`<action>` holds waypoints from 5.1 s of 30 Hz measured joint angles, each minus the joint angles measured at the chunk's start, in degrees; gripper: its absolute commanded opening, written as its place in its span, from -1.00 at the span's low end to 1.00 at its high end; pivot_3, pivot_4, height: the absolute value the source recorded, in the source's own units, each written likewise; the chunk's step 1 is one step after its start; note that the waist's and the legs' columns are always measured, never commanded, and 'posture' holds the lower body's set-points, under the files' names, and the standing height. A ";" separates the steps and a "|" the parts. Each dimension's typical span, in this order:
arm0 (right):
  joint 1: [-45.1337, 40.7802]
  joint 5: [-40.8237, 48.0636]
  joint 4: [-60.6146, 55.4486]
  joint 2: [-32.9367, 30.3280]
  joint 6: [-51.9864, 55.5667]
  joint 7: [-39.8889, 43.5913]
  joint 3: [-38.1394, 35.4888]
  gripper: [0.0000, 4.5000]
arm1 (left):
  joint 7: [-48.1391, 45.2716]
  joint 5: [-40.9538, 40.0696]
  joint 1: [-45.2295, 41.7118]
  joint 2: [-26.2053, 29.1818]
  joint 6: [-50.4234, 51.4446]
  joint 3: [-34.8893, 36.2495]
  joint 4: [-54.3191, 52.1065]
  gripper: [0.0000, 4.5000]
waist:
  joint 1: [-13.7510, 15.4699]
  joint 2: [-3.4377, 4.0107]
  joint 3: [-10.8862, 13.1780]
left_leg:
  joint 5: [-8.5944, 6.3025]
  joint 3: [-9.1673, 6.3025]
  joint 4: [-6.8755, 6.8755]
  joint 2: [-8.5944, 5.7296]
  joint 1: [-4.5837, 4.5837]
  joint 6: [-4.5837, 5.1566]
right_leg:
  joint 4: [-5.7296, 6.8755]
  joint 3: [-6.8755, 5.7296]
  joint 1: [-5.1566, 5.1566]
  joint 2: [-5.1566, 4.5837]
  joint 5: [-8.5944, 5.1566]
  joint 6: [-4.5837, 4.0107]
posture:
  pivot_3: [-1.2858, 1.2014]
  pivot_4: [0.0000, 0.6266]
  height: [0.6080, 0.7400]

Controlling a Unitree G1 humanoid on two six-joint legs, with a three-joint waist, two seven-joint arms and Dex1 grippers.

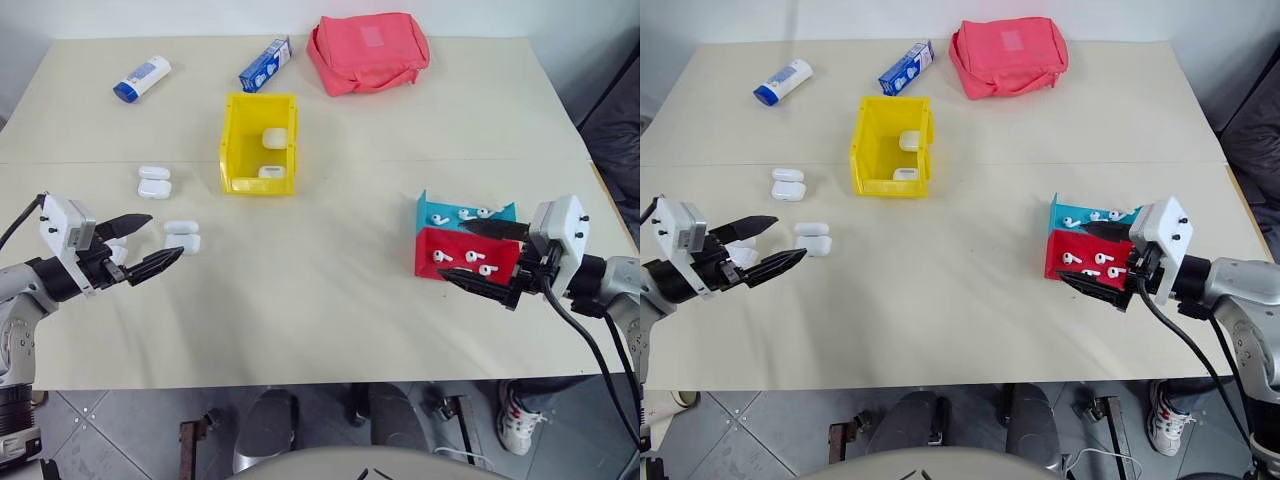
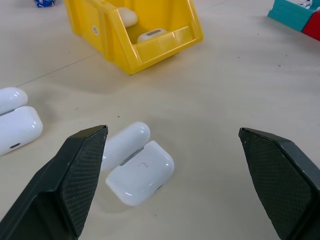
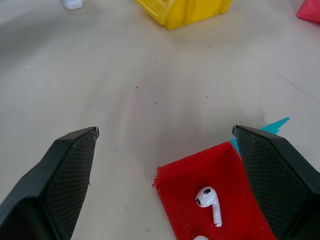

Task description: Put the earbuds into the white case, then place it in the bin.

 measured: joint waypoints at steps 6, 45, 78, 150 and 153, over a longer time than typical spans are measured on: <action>-1.56 0.01 -0.01 0.43 0.01 -0.65 0.28 1.00 | 5.07 0.01 -1.03 -1.85 1.43 -0.05 -1.72 0.98 | -0.03 -0.03 -0.01 | 0.01 0.00 0.00 0.02 0.00 -0.02 | 0.10 0.00 0.01 0.05 0.01 0.01 | 0.03 -0.52 1.00; -17.89 -4.91 13.41 4.65 -8.01 7.30 11.54 1.00 | 23.79 -5.56 6.99 9.48 45.28 8.13 -34.58 0.98 | -0.32 -0.10 0.00 | -0.07 0.19 0.04 0.26 0.15 -0.26 | 0.54 0.00 -0.10 0.44 -0.20 -0.39 | 0.03 -0.52 1.00; -22.54 -6.67 17.77 4.77 -11.88 15.99 15.38 1.00 | 73.31 -35.49 -33.08 5.24 71.79 -17.61 -2.57 0.98 | -0.14 -0.41 0.05 | 0.32 0.07 0.02 -0.03 0.35 -0.58 | 0.79 0.15 0.01 0.33 -0.18 -0.35 | 0.03 -0.52 1.00; -14.10 -4.62 7.51 2.60 -4.80 5.57 8.29 1.00 | 23.66 -18.42 -30.39 6.73 23.61 -27.74 -14.73 0.21 | 0.22 -0.66 0.25 | 0.41 1.15 -0.14 -0.33 0.72 -0.77 | 0.77 0.39 0.08 0.58 -0.22 -0.08 | 0.03 -0.52 1.00; -11.30 -4.29 4.56 2.46 -2.77 3.19 6.88 1.00 | 14.07 -12.44 -32.43 0.46 12.20 -29.65 -10.55 0.21 | 0.12 -0.67 0.26 | 0.43 1.29 -0.15 -0.28 0.74 -0.72 | 0.77 0.39 0.08 0.60 -0.20 -0.05 | 0.03 -0.52 1.00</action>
